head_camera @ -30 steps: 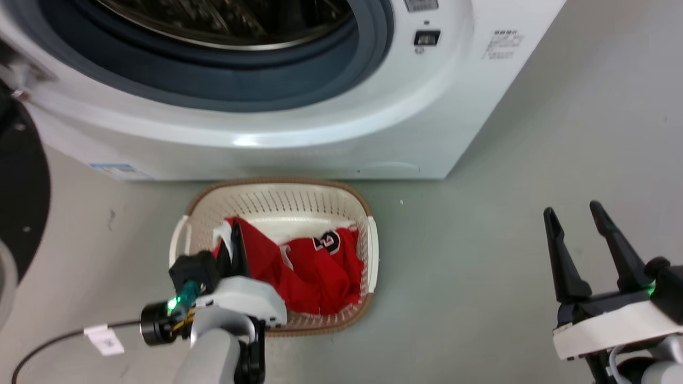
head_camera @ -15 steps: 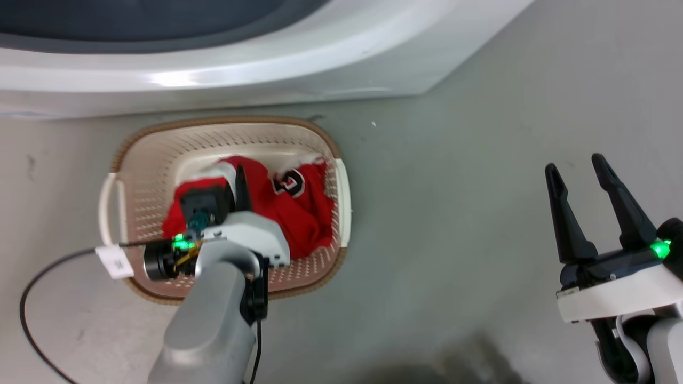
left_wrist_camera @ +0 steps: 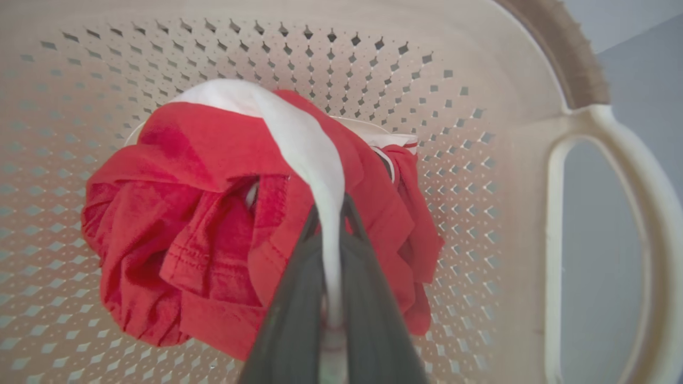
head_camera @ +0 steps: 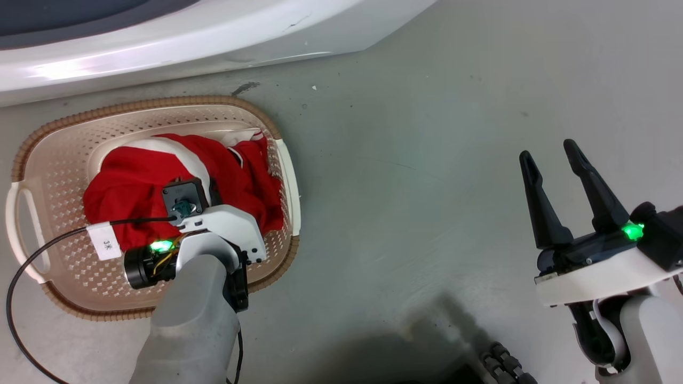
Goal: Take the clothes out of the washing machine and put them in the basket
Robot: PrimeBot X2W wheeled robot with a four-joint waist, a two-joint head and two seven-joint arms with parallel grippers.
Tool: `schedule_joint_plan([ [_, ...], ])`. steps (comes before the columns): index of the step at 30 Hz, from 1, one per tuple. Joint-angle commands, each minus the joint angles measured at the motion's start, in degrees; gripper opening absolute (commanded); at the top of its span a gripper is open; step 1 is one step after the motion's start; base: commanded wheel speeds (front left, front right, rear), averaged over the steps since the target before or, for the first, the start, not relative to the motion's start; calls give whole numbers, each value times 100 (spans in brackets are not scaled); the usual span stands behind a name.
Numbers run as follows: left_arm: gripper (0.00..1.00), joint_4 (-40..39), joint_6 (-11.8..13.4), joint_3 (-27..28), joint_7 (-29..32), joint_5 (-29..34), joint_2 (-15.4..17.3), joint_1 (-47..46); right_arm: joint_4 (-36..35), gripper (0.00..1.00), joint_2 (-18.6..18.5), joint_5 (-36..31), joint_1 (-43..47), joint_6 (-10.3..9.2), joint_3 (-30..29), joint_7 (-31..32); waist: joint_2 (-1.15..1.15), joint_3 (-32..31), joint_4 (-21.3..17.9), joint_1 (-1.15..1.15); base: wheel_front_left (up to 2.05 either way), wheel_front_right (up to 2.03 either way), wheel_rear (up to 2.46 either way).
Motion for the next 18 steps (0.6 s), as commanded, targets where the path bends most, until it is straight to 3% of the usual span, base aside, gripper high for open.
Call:
schedule_joint_plan([
  [1, 0, 29, 26, 38, -14, 28, 1, -26, 42, 100, 0, 26, -146, -4, 8, -41, 0, -2, -16, -1, 0, 0, 0],
  [2, 0, 17, 41, 69, -14, 74, 4, -38, 75, 100, -5, 30, -140, -4, 11, -61, 0, -12, -13, -1, 0, 0, 0],
  [3, 37, 2, 40, 60, -14, 141, 3, -39, 113, 100, -8, 34, -132, -4, 4, -73, 0, -39, -2, -1, 0, 0, 0],
  [4, 95, -44, 58, 76, -14, 162, 1, -26, 141, 100, -7, 37, -137, -4, -6, -84, 0, -76, 15, -1, 0, 0, 0],
  [5, 100, -80, 58, 112, -14, 162, 2, 12, 164, 100, -13, 22, -145, -4, -18, -95, 0, -132, 38, -1, 0, 0, 0],
  [18, 100, -535, -153, 301, -14, -323, -6, 945, 169, 100, 150, -277, 305, -4, -357, 39, 0, -1676, 465, -1, 0, 0, 0],
])
